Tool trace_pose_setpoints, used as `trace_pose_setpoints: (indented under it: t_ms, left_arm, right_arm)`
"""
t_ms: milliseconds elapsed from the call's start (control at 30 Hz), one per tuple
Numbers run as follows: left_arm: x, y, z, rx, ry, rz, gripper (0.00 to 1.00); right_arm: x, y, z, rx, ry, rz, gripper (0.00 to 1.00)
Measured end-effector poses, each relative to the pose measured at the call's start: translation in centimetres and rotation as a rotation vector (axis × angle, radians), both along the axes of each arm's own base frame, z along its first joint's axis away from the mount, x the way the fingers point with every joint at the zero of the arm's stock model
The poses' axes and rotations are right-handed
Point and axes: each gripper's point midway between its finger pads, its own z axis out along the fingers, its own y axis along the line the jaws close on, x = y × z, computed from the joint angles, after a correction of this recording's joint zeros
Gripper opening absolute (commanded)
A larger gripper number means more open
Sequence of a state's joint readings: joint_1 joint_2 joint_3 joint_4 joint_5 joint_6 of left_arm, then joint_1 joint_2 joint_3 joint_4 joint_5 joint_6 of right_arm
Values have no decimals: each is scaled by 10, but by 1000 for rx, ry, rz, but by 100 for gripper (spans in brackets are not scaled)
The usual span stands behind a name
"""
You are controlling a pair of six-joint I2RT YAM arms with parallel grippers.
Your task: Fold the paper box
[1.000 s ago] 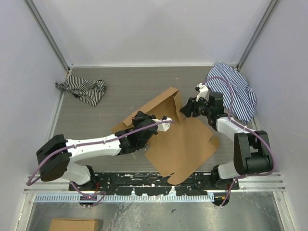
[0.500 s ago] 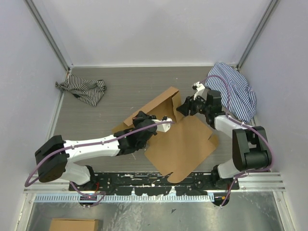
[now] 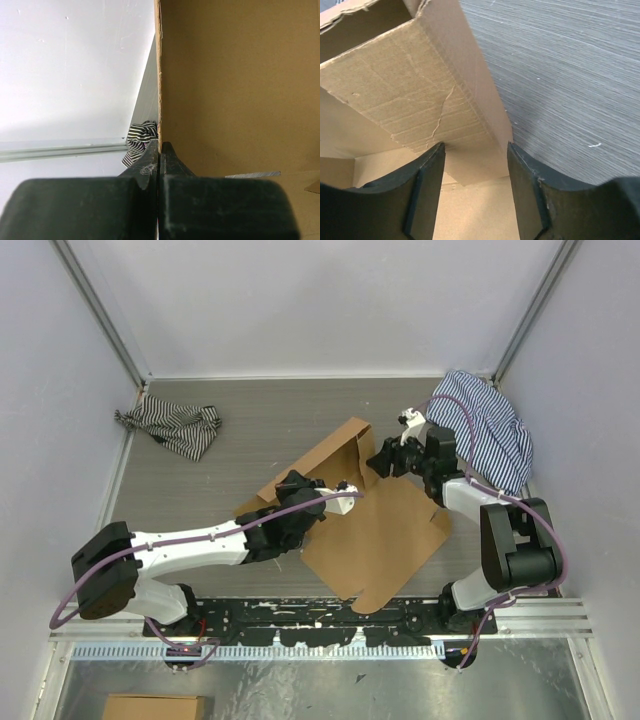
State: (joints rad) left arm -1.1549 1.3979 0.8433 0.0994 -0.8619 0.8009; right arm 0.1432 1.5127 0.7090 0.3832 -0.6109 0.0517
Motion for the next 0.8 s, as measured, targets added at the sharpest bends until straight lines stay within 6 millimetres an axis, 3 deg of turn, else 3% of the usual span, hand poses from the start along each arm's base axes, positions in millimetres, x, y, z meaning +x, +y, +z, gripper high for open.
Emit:
trace_pose_setpoints:
  t_ms: [433,600,800]
  left_arm:
    - [-1,-1,1,5,-2,-5,0]
    - [-1,-3,1,1,-2,-11,0]
    - [-2,-4,0,-9,3,-18,0]
  right_arm:
    - [6,-15,-3,-111,-40,1,65]
    - [4,-21,8,-84,-62,75,79]
    - [5,-21,27,-51,-108,152,78]
